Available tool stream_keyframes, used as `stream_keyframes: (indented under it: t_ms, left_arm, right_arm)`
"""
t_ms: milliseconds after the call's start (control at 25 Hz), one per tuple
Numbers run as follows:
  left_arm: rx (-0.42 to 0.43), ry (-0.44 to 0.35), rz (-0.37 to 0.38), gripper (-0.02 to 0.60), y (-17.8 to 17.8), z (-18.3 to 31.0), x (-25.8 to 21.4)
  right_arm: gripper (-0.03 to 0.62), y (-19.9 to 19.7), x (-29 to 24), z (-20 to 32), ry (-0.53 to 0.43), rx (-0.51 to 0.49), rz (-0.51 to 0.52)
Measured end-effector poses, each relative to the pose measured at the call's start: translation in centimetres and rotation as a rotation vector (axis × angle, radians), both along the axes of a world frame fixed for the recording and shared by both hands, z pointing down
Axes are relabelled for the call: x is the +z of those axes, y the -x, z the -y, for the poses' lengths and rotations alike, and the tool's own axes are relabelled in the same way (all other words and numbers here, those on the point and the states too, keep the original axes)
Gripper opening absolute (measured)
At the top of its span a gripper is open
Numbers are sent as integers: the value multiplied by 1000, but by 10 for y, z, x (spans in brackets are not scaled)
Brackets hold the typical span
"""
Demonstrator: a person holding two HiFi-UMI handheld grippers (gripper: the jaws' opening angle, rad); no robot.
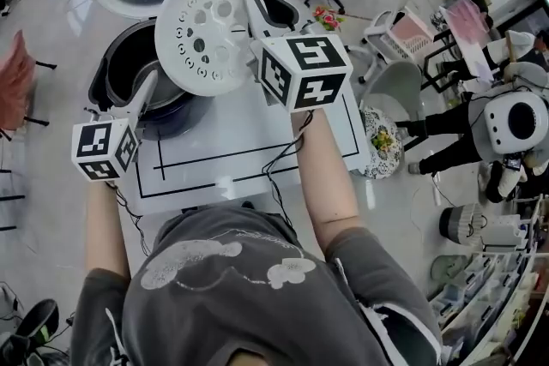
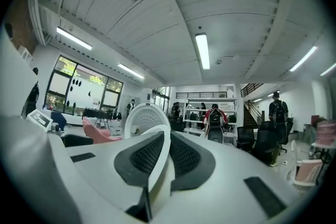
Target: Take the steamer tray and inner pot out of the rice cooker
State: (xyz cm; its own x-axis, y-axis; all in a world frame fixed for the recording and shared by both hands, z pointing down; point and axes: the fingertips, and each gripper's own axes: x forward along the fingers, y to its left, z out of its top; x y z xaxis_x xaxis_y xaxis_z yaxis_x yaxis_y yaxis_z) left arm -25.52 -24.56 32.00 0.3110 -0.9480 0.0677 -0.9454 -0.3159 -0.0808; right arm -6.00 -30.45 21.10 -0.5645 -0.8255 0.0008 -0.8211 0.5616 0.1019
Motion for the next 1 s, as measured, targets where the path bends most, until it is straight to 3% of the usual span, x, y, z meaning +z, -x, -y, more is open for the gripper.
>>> stream_keyframes:
  t_ms: [280, 560, 800, 1000]
  left_arm:
    - [95, -13, 8, 428, -78, 5, 3]
    - [211, 7, 17, 428, -170, 11, 21]
    - [276, 55, 16, 428, -234, 10, 50]
    - [308, 120, 28, 428, -266, 3, 79]
  right_arm:
    - [55, -97, 11, -12, 14, 126, 17]
    - [55, -194, 58, -22, 99, 239, 18]
    - [55, -251, 116, -30, 209, 293, 27]
    - [55, -289, 162, -38, 277, 339, 49]
